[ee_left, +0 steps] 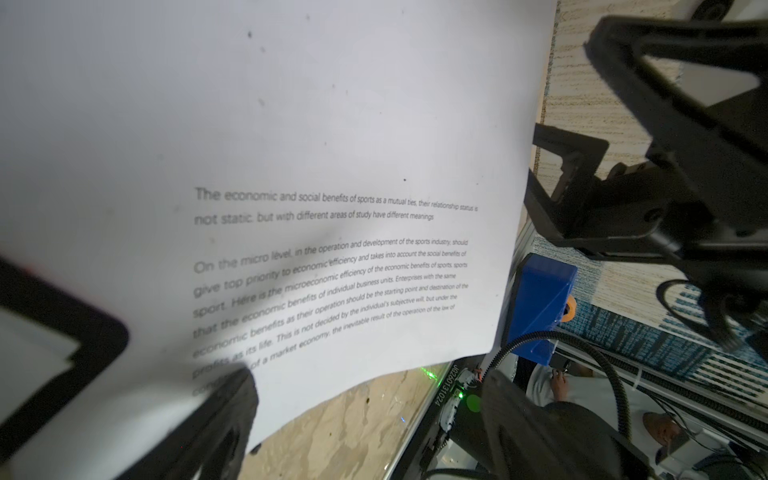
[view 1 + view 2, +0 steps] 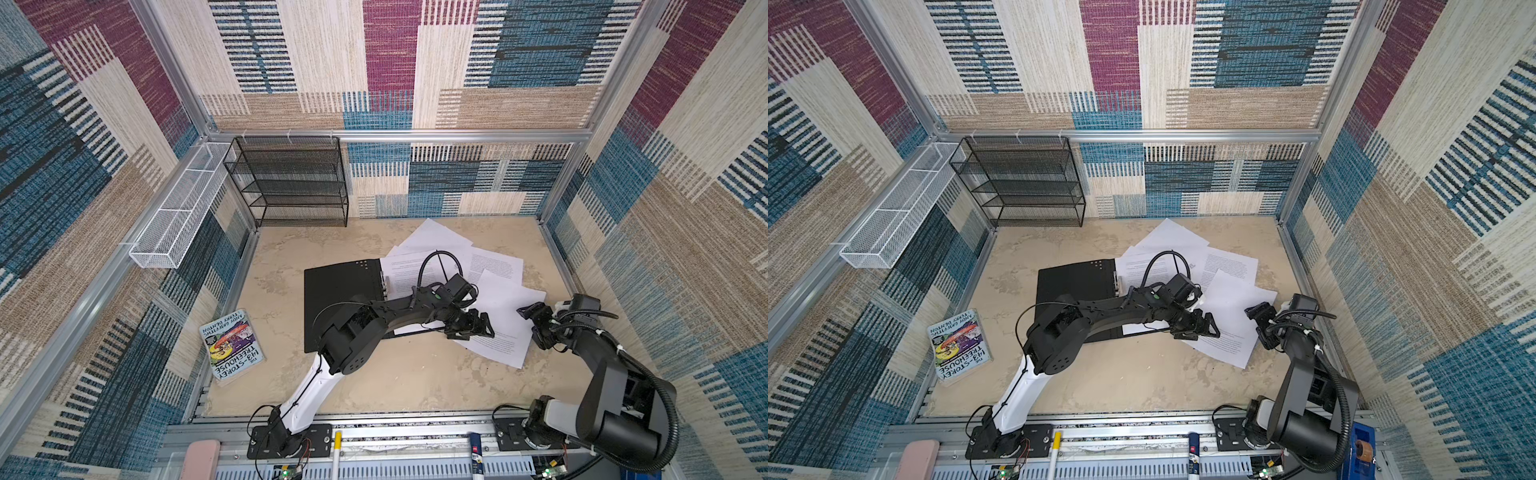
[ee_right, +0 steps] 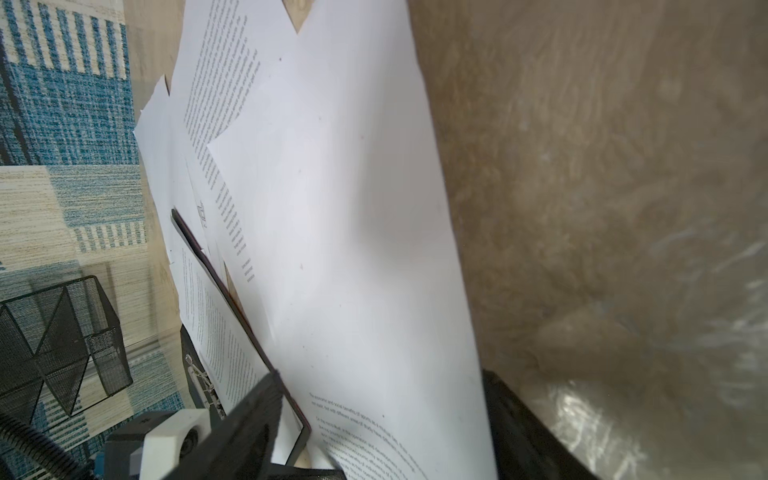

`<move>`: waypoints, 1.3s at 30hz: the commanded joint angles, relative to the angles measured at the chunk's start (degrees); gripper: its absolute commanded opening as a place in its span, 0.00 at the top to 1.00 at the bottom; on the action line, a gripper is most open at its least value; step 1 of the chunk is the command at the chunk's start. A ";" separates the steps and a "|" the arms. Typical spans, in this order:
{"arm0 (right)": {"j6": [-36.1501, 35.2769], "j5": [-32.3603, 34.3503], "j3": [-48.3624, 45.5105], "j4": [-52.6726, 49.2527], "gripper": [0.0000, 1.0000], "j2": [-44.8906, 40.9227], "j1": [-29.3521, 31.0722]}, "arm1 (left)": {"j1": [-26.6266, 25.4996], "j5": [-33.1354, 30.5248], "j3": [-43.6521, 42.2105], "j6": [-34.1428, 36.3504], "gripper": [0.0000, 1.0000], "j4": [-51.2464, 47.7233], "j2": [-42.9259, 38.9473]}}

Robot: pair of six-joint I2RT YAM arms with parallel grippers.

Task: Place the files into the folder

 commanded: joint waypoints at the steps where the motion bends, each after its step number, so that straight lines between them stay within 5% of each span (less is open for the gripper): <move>1: -0.11 0.04 -0.45 1.60 0.40 -0.43 -0.09 | 0.28 -8.96 -1.04 -0.21 0.11 -12.44 2.05; 23: -2.75 4.64 -4.04 -0.54 0.99 -6.07 0.00 | 0.32 -7.25 2.24 0.45 0.12 -13.38 2.27; 31: -5.24 6.68 1.61 -6.12 1.00 -10.43 0.00 | -0.04 1.05 8.72 4.86 0.11 -13.34 -0.85; 39: -6.40 7.42 13.89 -12.98 1.00 -16.44 0.88 | -0.12 11.45 11.88 6.00 0.10 -6.65 -12.64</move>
